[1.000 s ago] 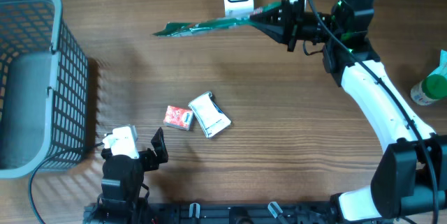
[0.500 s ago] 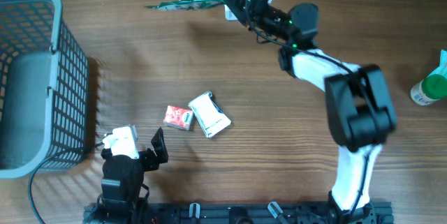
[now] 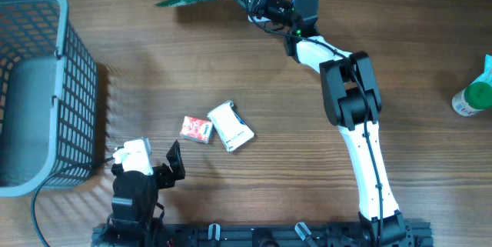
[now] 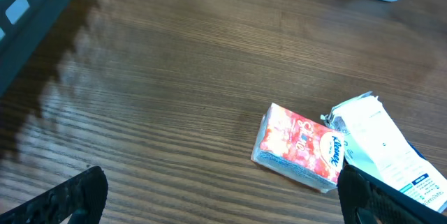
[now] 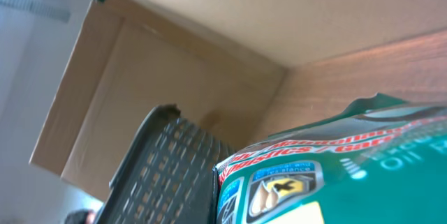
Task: Scan the item barcode
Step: 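Lift the gloves pack and hold it up to the scanner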
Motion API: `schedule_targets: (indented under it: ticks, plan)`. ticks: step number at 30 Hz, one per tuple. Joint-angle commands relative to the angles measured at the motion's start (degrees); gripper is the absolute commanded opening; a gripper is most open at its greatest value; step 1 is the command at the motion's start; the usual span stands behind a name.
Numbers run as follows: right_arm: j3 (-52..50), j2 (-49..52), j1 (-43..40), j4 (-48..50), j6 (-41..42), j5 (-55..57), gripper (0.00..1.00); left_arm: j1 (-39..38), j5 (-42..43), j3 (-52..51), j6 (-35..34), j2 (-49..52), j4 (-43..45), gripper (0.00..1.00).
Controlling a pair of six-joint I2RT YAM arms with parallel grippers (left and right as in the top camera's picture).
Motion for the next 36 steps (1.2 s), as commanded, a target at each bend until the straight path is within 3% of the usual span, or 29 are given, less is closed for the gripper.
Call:
schedule_targets:
  ticks: [1,12,18,22,24,26,28,36]
  plan:
    - [1.3,0.1,-0.2,0.7,-1.2,-7.1,0.04,0.3,-0.6,-0.4,1.1,-0.2,0.2,1.00]
    - [1.2,0.1,-7.8,-1.5,2.6,-22.8,0.04,0.3,-0.6,-0.4,1.1,-0.2,0.2,1.00]
    - [1.1,0.1,-6.1,-6.7,-5.4,-32.8,0.04,0.3,-0.6,-0.4,1.1,-0.2,0.2,1.00]
    - [1.1,0.5,-5.4,-10.3,-5.9,-33.3,0.04,0.3,-0.6,-0.4,1.1,-0.2,0.2,1.00]
    - [1.1,0.5,-6.4,-19.1,-6.5,-31.9,0.04,0.3,-0.6,-0.4,1.1,-0.2,0.2,1.00]
    - [1.1,0.5,-7.5,-27.7,-12.2,-31.8,0.04,0.3,-0.6,-0.4,1.1,-0.2,0.2,1.00]
    - [1.1,0.5,-8.2,-31.8,-14.0,-32.3,0.04,0.3,-0.6,-0.4,1.1,-0.2,0.2,1.00]
    - [1.1,0.5,-9.4,-31.0,-11.5,-33.2,0.05,0.3,-0.6,-0.4,1.1,-0.2,0.2,1.00]
